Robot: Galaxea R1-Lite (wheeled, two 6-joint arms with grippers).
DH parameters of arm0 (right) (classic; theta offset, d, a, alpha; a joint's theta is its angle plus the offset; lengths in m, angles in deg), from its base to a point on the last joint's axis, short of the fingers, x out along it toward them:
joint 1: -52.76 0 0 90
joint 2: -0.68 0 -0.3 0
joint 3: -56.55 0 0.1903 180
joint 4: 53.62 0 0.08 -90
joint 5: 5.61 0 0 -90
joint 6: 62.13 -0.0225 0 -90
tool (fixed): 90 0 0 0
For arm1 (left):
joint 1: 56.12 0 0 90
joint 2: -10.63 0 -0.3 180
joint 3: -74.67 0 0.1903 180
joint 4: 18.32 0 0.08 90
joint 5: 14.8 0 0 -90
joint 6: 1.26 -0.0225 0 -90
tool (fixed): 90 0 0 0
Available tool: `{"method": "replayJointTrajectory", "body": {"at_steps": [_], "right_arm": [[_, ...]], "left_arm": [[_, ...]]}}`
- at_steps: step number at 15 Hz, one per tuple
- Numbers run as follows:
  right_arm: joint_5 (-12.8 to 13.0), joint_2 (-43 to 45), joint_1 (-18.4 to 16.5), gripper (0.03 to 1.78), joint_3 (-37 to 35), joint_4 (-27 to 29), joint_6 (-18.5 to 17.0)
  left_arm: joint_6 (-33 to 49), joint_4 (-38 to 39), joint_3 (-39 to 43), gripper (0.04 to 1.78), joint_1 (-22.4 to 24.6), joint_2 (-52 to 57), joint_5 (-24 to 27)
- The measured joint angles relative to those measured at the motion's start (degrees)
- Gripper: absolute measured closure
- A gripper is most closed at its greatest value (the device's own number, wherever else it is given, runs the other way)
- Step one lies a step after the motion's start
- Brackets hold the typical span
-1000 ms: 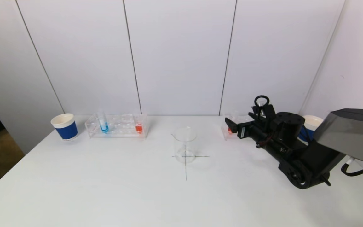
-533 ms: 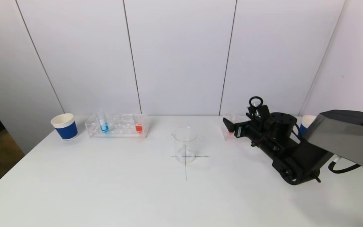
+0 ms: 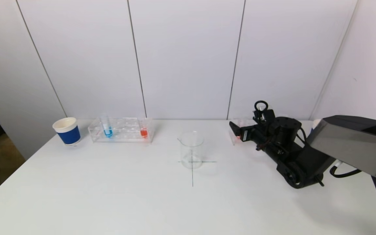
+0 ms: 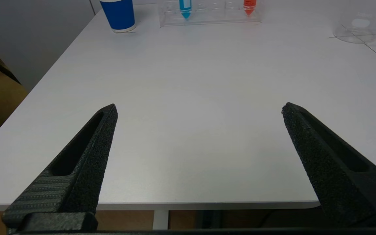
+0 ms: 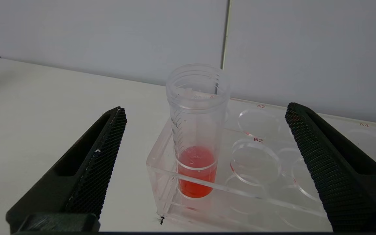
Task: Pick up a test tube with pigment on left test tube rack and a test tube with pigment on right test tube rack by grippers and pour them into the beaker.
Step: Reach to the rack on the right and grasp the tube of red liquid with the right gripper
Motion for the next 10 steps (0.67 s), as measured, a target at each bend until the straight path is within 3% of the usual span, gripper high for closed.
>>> {"method": "replayJointTrajectory", "body": {"at_steps": [10], "right_arm": [[0.11, -0.39, -0.20, 0.04, 0.41, -0.38, -0.07]], "left_arm": [[0.00, 0.02, -0.02, 0.06, 0.00, 0.00, -0.01]]}}
